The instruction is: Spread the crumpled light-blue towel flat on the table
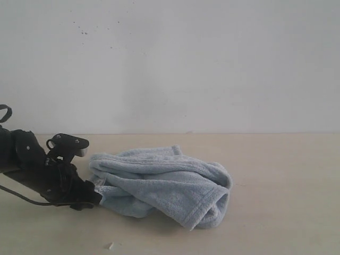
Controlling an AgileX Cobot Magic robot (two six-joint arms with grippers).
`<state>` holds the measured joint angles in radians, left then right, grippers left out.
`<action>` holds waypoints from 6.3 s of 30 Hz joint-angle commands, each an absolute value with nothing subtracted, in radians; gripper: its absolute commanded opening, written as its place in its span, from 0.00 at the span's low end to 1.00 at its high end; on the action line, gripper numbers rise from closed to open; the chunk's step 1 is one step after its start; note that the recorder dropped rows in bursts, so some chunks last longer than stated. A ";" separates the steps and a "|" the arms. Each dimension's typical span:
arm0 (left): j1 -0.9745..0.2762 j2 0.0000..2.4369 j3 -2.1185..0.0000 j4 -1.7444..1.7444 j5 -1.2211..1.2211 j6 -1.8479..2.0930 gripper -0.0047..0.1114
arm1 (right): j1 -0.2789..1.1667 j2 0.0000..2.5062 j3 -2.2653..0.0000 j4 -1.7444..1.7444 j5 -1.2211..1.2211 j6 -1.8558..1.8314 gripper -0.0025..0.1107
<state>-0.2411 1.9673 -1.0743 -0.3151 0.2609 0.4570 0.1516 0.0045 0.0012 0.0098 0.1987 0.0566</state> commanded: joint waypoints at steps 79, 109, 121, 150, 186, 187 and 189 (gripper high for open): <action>-0.244 1.321 -1.071 -0.325 0.620 0.491 0.07 | 0.149 0.000 0.000 0.011 0.198 0.053 0.02; -0.244 0.961 -1.025 -0.503 0.731 0.491 0.07 | 0.392 0.306 -0.357 0.087 0.206 0.226 0.02; -0.244 1.084 -1.492 -0.427 0.902 0.406 0.07 | 0.629 0.954 -0.694 0.092 0.414 -0.176 0.06; -0.244 0.983 -1.536 -0.034 1.037 0.253 0.07 | 0.629 1.665 -1.037 1.181 0.677 -1.587 0.52; -0.244 0.913 -1.536 0.000 1.073 0.255 0.07 | 0.654 1.679 -1.119 0.982 0.329 -1.356 0.02; -0.244 0.908 -1.536 0.000 1.084 0.255 0.07 | 0.625 1.630 -1.116 0.902 0.356 -1.269 0.02; -0.244 0.894 -1.536 0.006 1.099 0.255 0.07 | 0.571 1.519 -1.116 0.693 0.452 -1.104 0.02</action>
<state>-0.2411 0.9121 -1.5291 0.0000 1.0896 0.2669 0.6186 1.6212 -1.1244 0.8753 0.3744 -1.2654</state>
